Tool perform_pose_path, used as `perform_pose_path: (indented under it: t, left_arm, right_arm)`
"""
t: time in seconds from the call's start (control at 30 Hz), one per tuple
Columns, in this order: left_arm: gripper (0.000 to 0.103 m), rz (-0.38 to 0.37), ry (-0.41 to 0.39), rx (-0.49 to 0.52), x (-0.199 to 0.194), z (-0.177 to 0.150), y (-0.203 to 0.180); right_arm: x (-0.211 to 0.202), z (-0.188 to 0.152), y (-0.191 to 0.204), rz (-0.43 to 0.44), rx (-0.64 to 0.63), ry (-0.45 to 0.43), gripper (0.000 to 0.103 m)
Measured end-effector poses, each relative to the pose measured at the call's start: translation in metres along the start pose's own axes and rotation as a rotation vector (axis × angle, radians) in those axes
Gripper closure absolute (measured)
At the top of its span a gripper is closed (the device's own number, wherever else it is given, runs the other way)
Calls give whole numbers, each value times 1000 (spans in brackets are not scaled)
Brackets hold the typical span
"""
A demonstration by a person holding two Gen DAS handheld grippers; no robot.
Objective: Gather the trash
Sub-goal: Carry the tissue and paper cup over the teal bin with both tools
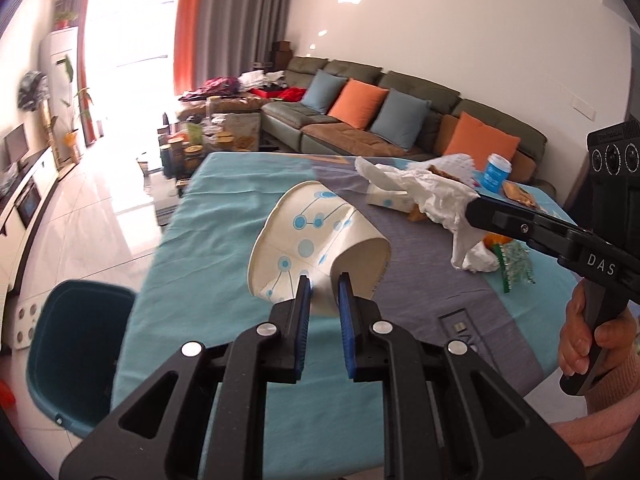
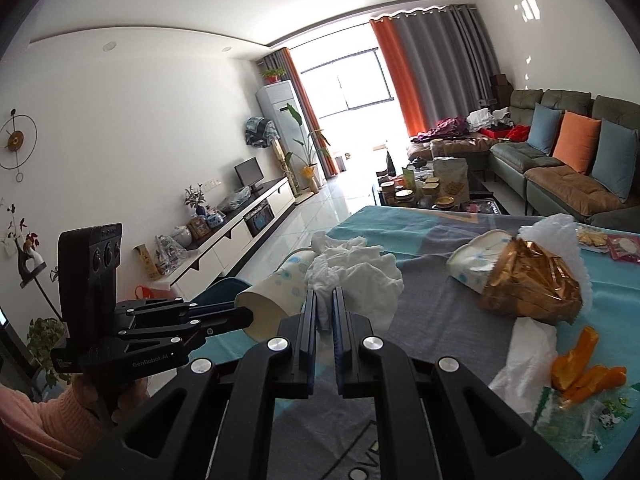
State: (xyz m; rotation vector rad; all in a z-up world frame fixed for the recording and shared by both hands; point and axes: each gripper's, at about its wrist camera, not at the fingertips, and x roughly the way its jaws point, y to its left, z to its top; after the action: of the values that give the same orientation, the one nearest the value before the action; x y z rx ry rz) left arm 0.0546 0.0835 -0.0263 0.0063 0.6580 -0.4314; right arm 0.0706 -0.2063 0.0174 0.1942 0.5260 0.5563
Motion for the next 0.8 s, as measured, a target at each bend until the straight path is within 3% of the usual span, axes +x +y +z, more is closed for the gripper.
perform_pose_path:
  t: [0.5,0.8]
  left_arm:
    - [88,207,-51,-156,-74,-27,112]
    - [88,300,-34,-245,-102,-51,179]
  right_arm:
    - [79,12,85,178,-125,103,97]
    - [117,14,131,249,-197,169,97]
